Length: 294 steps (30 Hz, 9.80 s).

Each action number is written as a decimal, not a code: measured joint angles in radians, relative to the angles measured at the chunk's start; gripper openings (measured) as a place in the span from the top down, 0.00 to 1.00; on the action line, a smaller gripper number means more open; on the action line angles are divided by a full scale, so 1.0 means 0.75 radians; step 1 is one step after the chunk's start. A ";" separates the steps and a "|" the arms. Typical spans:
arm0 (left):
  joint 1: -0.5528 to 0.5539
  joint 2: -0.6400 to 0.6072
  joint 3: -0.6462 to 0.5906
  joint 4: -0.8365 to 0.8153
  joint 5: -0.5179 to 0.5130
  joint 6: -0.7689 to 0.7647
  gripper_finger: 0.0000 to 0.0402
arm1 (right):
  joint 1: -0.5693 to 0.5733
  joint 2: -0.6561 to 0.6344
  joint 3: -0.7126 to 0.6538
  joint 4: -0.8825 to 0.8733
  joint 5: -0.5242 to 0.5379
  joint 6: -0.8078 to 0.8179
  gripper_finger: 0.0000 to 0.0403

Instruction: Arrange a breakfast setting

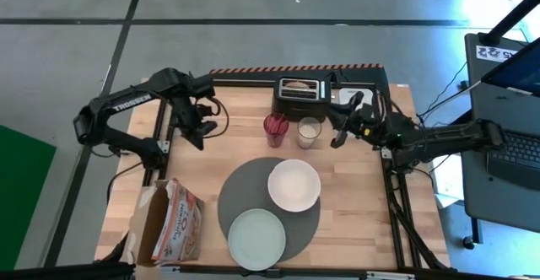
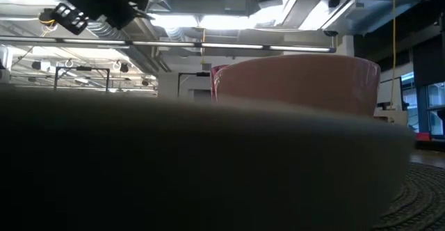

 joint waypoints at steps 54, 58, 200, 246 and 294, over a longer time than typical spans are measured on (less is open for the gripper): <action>-0.202 0.001 -0.588 0.045 0.085 -0.322 0.09 | 0.001 0.034 0.016 -0.002 -0.410 -0.035 0.88; -0.202 0.002 -0.588 0.118 0.035 -0.273 0.09 | 0.001 0.034 0.016 -0.005 -0.410 -0.035 0.88; -0.320 0.118 -0.894 0.648 0.735 -0.877 0.70 | 0.002 0.034 0.016 -0.026 -0.635 0.148 0.88; 0.400 0.128 -0.791 0.290 0.765 -0.640 0.74 | 0.001 0.034 0.016 -0.029 -0.608 0.152 0.88; 0.327 0.267 -0.694 0.721 0.695 -0.848 0.49 | 0.002 0.038 0.016 -0.041 -0.550 0.153 0.88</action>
